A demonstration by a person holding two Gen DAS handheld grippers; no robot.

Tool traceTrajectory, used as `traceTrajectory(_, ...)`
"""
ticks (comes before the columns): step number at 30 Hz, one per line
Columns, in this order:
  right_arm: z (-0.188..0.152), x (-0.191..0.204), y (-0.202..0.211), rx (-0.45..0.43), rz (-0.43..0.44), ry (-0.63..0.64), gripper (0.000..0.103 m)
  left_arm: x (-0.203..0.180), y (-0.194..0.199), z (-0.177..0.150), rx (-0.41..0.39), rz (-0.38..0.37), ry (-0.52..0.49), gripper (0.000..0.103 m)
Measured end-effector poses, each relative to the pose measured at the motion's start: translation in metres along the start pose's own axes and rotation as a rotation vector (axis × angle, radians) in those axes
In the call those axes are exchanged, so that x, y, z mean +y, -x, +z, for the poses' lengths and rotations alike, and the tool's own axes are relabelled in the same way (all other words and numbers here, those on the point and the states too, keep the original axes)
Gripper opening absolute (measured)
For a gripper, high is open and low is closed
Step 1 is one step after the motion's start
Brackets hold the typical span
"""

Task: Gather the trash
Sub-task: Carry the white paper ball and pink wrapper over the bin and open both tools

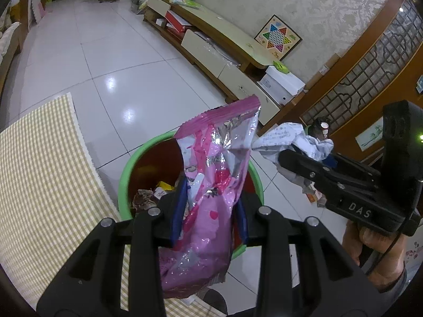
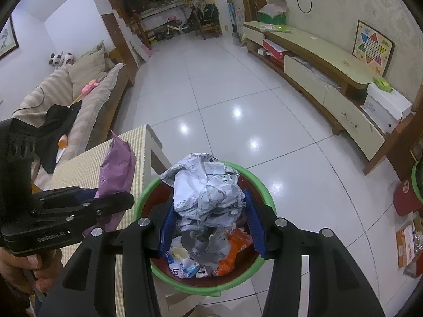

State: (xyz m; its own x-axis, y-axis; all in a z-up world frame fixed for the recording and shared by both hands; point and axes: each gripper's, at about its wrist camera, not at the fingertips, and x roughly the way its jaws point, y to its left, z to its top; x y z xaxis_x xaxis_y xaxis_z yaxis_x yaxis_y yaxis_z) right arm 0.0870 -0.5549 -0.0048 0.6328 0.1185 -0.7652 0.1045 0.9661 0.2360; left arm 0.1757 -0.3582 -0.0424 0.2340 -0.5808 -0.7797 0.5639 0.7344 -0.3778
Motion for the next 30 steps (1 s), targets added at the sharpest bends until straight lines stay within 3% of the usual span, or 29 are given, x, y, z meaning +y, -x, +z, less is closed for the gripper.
traceTrajectory(8,-0.001,0.001,-0.002,0.010,0.000,-0.002,0.047,0.000,-0.004,0.001,0.005,0.003,0.002,0.032)
traceTrajectory(14,-0.002,0.004,-0.005,0.018,0.001,-0.007,0.051,0.002,-0.004,0.001,0.009,-0.003,0.008,0.040)
traceTrajectory(16,-0.002,0.004,-0.005,0.016,-0.001,-0.008,0.057,0.003,-0.002,0.000,0.005,-0.007,0.008,0.060)
traceTrajectory(19,-0.001,0.006,-0.005,0.018,-0.002,-0.011,0.063,0.009,0.005,-0.004,-0.019,-0.012,0.022,0.072)
traceTrajectory(21,0.000,0.008,-0.005,0.015,-0.002,-0.009,0.071,0.013,0.009,-0.005,-0.029,-0.014,0.036,0.080)
traceTrajectory(27,0.005,0.017,-0.005,0.002,-0.003,0.006,0.082,0.026,0.028,-0.006,-0.056,0.008,0.058,0.096)
traceTrajectory(30,0.007,0.023,-0.006,-0.006,-0.010,0.017,0.086,0.030,0.035,-0.008,-0.057,0.013,0.068,0.097)
